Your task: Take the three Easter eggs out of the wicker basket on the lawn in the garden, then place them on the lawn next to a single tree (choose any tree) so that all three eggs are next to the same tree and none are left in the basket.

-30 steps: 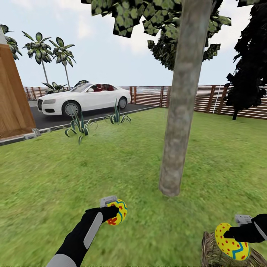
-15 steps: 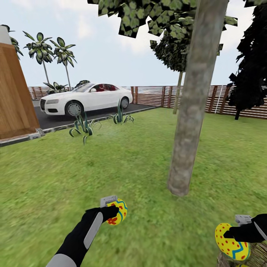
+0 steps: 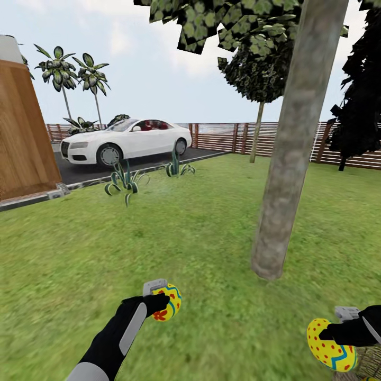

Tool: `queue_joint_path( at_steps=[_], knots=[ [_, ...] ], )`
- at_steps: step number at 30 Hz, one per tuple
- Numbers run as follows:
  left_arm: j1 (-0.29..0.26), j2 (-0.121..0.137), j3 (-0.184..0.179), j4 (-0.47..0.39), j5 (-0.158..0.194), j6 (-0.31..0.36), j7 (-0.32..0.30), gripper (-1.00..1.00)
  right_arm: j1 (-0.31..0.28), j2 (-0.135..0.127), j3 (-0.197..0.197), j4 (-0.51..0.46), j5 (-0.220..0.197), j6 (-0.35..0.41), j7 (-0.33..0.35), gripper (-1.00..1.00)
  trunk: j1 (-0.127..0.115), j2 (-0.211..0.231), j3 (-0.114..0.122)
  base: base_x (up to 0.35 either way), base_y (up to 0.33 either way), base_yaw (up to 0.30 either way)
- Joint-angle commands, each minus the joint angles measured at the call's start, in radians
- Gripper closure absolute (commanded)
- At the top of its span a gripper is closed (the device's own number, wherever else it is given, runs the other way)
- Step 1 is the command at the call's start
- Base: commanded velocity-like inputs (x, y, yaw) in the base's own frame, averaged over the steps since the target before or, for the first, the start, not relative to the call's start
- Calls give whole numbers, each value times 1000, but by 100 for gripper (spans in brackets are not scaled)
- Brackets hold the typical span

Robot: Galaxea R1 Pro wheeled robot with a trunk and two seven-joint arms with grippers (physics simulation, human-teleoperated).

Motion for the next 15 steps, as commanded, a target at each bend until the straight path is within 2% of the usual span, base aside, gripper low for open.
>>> queue_joint_path(
  at_steps=[1,15],
  knots=[
    [-1,1,-2,-1,10,3,9,100,-1,-1,6,-1,-6,6,-2,100,0,-1,-1,0,339,0],
    [-1,2,-2,-1,10,1,9,100,-1,1,6,0,-6,7,-2,100,0,-1,-1,0,339,0]
  ],
)
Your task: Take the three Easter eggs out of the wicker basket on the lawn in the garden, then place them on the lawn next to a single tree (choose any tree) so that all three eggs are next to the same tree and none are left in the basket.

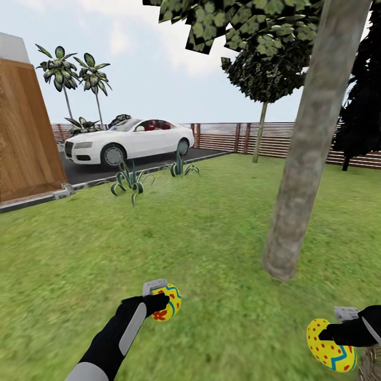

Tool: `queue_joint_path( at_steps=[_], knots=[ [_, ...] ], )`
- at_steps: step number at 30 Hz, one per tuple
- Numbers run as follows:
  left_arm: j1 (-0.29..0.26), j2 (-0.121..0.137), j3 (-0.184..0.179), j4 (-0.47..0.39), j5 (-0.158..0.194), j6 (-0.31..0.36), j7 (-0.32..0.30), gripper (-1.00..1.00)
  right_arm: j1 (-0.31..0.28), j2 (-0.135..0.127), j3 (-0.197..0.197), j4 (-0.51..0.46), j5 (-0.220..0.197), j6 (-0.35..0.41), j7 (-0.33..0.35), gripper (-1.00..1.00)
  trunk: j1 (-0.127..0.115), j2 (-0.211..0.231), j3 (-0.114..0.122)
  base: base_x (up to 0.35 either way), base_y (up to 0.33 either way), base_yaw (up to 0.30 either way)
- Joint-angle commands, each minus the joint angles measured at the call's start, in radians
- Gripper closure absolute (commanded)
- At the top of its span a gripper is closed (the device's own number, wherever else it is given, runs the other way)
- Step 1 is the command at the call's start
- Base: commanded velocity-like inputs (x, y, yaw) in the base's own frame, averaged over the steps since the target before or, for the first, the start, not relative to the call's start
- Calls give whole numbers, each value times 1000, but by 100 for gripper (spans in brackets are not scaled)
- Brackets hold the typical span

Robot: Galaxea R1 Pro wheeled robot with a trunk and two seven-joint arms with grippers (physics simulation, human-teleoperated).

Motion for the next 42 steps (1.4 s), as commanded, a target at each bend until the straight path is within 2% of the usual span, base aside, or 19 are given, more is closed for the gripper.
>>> queue_joint_path(
  at_steps=[1,9,10,12,15,23,25,29,42],
  knots=[
    [-1,0,-2,-1,10,3,9,100,-1,-1,5,-1,-6,6,-1,100,0,-1,-1,0,339,0],
    [-1,8,15,-2,20,7,7,100,-1,-2,5,-1,-6,6,-1,100,0,-1,-1,21,156,0],
    [-1,9,25,-1,22,7,8,100,-1,-2,5,-1,-6,6,-1,100,0,-1,-1,264,35,0],
    [-1,10,67,-2,23,10,7,100,-1,-2,5,-1,-6,6,-2,100,0,-1,-1,310,12,0],
    [-1,11,95,-3,23,12,6,100,-1,-2,5,-1,-6,6,-2,100,0,-1,-1,332,2,0],
    [-1,29,99,-7,23,12,4,100,-1,-1,5,-1,-6,6,-1,100,0,-1,-1,337,0,-32],
    [-1,30,99,-7,23,12,5,100,-1,-1,5,-1,-7,7,-1,100,0,-1,-1,337,0,-270],
    [-1,48,99,-7,24,12,6,100,-1,-1,5,-1,-6,7,0,100,0,-1,-1,337,0,-296],
    [-1,60,100,-13,24,11,6,100,-1,-1,5,-1,-7,8,0,100,0,-1,-1,337,56,-299]
  ],
)
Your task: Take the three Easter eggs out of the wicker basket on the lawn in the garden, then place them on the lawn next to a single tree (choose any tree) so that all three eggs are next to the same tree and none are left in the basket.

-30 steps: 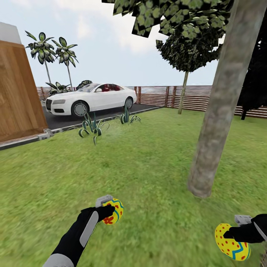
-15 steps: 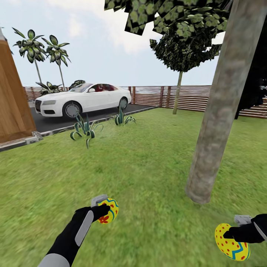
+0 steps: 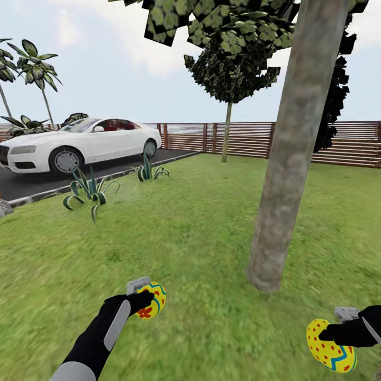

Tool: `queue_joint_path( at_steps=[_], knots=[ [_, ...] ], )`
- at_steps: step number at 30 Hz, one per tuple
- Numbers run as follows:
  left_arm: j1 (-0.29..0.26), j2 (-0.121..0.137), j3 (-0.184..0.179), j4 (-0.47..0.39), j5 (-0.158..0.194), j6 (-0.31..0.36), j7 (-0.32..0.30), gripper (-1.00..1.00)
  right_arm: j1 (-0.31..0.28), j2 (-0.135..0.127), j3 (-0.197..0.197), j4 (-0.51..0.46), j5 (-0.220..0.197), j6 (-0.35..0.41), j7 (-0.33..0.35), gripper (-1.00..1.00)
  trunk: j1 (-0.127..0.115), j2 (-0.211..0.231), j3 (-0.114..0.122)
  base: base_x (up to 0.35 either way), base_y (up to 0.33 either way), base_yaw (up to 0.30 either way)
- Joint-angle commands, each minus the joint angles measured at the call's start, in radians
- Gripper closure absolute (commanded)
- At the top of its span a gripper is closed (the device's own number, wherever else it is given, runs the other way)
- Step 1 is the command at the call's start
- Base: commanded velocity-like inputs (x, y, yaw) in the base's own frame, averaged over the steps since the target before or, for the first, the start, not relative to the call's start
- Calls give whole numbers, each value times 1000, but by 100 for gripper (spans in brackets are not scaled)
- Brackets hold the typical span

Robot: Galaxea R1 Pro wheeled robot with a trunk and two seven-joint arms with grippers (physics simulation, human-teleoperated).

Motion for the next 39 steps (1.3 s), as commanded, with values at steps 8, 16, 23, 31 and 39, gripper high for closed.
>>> queue_joint_path(
  at_steps=[8,16,23,31,39],
  knots=[
    [0,-2,-4,5,12,-5,9,100,-1,5,7,0,-5,5,-3,100,1,-1,-1,168,173,-97],
    [0,-2,-4,4,12,-5,8,100,-1,9,7,0,-5,5,-3,100,1,-1,-1,105,327,0],
    [0,-1,-5,6,8,4,8,100,-1,9,6,0,-5,5,-4,100,1,-1,-1,96,329,0],
    [-3,106,-2,14,10,138,8,100,-1,8,5,-1,-5,5,-5,100,1,-1,-1,7,89,0],
    [-3,137,6,103,10,140,-83,100,-1,66,0,-1,-16,5,-295,100,1,-1,-1,0,54,0]
  ],
)
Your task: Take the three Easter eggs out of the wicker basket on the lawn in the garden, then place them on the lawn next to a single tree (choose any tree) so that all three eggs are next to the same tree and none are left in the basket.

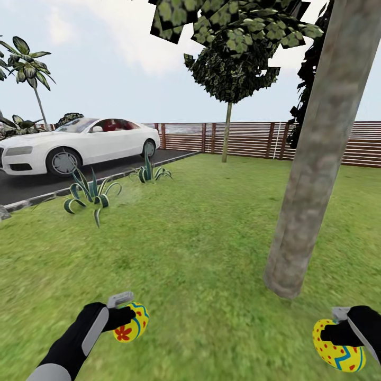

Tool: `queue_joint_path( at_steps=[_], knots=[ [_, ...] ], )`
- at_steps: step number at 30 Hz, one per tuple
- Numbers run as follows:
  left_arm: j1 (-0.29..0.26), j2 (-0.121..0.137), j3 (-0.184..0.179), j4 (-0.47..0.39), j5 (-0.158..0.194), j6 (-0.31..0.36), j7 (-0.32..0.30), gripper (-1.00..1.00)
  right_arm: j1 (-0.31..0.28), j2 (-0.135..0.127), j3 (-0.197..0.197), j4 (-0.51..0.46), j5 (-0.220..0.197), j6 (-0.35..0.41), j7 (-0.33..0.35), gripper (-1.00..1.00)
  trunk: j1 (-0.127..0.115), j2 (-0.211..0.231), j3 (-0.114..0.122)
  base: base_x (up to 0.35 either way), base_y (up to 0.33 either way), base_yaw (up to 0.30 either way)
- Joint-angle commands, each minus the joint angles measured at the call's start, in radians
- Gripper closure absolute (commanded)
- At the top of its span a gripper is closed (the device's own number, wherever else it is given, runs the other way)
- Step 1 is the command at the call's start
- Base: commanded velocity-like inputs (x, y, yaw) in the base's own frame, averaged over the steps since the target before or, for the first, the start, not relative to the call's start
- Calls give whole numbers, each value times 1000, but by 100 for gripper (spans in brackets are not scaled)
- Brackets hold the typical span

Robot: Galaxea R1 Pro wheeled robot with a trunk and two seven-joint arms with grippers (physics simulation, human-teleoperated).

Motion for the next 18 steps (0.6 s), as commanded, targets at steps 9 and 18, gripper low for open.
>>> queue_joint_path(
  at_steps=[9,18],
  knots=[
    [0,-11,-7,5,5,-5,19,100,-1,73,5,-16,-7,36,13,100,0,-1,-1,0,0,0],
    [0,-30,-10,33,2,-40,21,100,-1,79,3,-58,-1,45,76,100,0,-1,-1,67,-37,0]
  ],
)
